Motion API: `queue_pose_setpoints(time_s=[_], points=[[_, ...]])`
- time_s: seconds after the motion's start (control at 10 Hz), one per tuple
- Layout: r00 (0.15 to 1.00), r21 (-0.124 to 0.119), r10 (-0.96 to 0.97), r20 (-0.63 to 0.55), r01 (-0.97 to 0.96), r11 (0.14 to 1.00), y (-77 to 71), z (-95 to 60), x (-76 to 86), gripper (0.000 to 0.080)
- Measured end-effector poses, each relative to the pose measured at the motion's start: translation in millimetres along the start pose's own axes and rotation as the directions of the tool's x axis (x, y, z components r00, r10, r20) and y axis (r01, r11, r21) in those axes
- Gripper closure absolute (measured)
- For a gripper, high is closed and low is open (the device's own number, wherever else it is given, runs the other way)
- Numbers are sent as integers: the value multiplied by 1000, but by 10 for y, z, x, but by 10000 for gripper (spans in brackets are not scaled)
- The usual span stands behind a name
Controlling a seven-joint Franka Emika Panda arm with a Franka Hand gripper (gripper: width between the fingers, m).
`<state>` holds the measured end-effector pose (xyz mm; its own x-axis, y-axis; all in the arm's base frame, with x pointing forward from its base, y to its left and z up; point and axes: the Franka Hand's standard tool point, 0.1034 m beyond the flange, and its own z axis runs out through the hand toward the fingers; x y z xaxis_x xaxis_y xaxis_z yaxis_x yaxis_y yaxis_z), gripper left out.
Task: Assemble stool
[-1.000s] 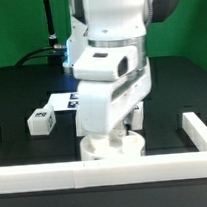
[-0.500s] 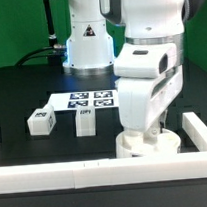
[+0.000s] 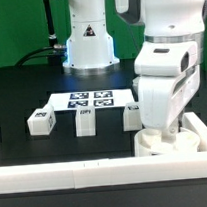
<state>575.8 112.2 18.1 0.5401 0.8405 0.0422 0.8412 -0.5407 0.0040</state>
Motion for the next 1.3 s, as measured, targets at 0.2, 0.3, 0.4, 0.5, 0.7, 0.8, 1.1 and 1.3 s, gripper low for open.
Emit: queue_pose_setpoints(time_s=[0.2, 0.3, 0.4, 0.5, 0.7, 0.8, 1.1, 1.3], points=[[1000, 0, -1, -1, 1, 1000, -6, 4, 6, 774], [1000, 0, -1, 0, 1, 1000, -6, 5, 5, 671], [1000, 0, -1, 0, 1, 1000, -5, 5, 4, 671], [1000, 0, -1, 0, 1, 1000, -5, 5, 4, 529], [1000, 2, 2, 6, -2, 1000, 19, -48, -21, 392], [1000, 4, 4, 13, -4, 1000, 39, -137, -32, 223], [1000, 0, 12, 28, -12, 1000, 124, -479, -70, 154], [999, -8, 29, 31, -29, 1000, 223, -582, -287, 151]])
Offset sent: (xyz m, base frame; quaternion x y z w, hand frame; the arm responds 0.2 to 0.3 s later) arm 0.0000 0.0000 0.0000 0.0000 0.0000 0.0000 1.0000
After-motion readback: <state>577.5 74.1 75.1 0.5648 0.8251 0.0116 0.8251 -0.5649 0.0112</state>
